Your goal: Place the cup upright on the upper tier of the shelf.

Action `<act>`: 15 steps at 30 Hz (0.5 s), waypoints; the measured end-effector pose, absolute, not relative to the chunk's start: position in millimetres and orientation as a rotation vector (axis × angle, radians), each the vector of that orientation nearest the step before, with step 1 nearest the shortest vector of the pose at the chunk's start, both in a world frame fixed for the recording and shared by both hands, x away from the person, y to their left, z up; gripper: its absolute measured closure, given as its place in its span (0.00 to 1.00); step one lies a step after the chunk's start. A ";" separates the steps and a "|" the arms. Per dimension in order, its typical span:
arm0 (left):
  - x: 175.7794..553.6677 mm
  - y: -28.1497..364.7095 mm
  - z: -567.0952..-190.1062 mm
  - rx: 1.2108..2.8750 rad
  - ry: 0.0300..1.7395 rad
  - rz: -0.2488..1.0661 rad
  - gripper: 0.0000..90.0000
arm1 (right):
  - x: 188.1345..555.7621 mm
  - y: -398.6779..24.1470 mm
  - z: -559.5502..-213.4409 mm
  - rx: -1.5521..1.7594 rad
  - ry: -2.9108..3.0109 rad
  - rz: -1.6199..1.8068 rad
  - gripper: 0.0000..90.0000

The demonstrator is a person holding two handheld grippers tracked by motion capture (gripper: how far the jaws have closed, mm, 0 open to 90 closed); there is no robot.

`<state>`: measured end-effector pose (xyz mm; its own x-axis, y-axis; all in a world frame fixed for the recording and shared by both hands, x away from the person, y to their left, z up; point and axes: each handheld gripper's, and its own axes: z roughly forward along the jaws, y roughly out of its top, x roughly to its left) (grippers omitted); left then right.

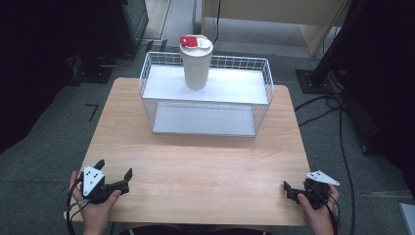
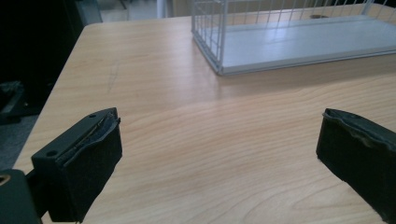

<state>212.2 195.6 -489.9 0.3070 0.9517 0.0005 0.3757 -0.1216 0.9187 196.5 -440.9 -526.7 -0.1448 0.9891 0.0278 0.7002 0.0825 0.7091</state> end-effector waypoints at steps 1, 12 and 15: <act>211.0 197.8 -491.1 1.672 1.225 0.802 0.01 | 196.5 -441.0 -526.7 1.662 1.901 0.818 0.00; 204.8 222.3 -505.8 1.739 1.299 0.807 0.01 | 196.5 -440.9 -526.7 1.662 1.900 0.818 0.00; 205.9 227.7 -509.4 1.766 1.320 0.807 0.01 | 196.5 -440.9 -526.7 1.662 1.900 0.818 0.00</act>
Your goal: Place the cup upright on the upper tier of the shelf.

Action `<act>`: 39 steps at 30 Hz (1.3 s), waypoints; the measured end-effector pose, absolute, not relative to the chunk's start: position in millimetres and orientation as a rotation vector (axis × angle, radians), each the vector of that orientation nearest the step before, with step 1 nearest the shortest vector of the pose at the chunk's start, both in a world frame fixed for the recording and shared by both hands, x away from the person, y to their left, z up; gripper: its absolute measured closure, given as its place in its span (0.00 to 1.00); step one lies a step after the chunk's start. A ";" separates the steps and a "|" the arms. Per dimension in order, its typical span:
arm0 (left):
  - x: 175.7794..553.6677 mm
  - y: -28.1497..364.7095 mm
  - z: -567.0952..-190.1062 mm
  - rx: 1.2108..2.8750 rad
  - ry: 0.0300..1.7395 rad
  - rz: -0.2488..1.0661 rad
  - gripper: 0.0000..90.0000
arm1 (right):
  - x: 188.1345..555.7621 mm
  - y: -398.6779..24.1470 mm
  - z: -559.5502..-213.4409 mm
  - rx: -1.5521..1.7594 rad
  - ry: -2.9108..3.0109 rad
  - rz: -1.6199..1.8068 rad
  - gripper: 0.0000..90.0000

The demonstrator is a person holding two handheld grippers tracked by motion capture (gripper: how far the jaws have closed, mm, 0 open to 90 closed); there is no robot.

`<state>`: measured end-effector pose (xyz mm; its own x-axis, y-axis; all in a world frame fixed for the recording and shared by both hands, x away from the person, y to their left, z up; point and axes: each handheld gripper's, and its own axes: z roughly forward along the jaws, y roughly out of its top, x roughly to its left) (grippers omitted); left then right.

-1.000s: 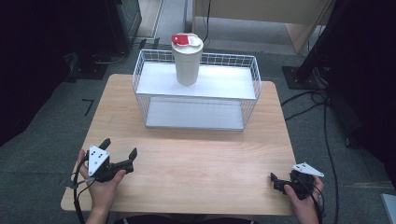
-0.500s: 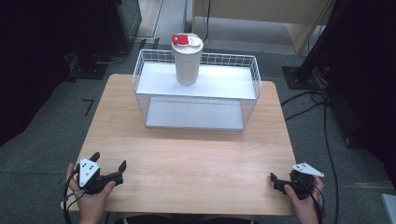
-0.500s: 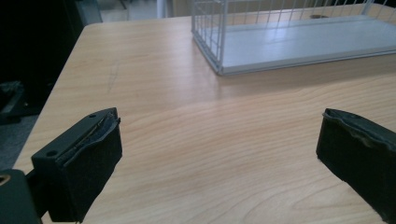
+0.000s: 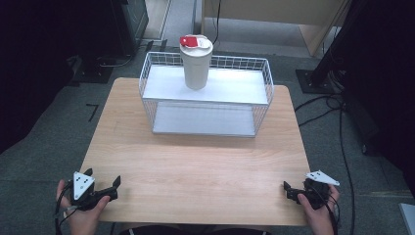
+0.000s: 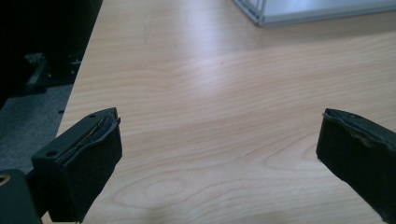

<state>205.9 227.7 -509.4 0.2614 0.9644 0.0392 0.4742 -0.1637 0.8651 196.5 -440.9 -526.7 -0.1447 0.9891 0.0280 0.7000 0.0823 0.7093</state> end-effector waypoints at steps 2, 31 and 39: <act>207.3 230.4 -511.4 1.786 1.335 0.801 0.01 | 196.5 -440.9 -526.7 1.662 1.900 0.818 0.00; 234.2 228.7 -518.4 2.030 1.384 0.572 0.06 | 196.4 -441.1 -526.8 1.661 1.900 0.820 0.00; 235.6 226.4 -518.5 2.031 1.387 0.573 0.04 | 196.3 -441.3 -526.7 1.661 1.900 0.821 0.00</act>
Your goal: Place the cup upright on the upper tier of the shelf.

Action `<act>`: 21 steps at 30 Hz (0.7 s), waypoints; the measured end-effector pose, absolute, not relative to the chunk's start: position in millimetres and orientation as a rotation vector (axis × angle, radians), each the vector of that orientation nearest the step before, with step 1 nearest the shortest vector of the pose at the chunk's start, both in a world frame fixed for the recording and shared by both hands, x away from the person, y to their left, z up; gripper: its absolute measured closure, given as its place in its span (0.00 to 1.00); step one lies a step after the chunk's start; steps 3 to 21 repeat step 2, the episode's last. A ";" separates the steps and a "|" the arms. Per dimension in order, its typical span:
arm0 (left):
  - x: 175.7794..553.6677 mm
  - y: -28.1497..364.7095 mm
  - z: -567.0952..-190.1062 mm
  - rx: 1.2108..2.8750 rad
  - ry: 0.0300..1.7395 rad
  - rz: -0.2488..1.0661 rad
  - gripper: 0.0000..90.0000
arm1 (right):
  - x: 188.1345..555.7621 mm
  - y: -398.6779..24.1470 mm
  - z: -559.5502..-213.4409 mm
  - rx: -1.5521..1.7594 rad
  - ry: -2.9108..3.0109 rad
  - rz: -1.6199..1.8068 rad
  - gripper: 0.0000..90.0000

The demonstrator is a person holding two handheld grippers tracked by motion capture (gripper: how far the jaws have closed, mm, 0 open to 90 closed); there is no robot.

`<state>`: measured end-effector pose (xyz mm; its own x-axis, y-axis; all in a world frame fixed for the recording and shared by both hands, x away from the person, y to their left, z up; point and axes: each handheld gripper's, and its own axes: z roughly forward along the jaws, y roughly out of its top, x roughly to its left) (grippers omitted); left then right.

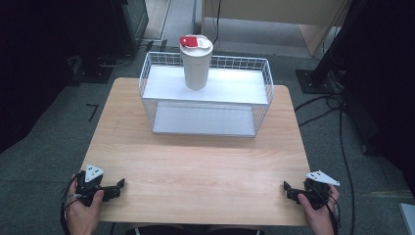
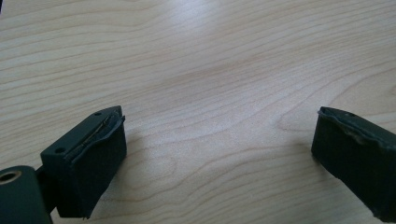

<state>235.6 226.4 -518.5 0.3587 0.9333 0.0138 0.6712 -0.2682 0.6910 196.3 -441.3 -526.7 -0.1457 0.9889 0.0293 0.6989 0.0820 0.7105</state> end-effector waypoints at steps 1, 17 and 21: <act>235.6 226.5 -518.5 2.031 1.387 0.573 0.04 | 196.4 -441.2 -526.8 1.659 1.901 0.822 0.00; 235.6 226.5 -518.5 2.031 1.387 0.573 0.04 | 196.4 -441.1 -526.8 1.662 1.900 0.821 0.00; 235.6 226.5 -518.5 2.031 1.387 0.573 0.04 | 196.4 -441.1 -526.8 1.662 1.900 0.821 0.00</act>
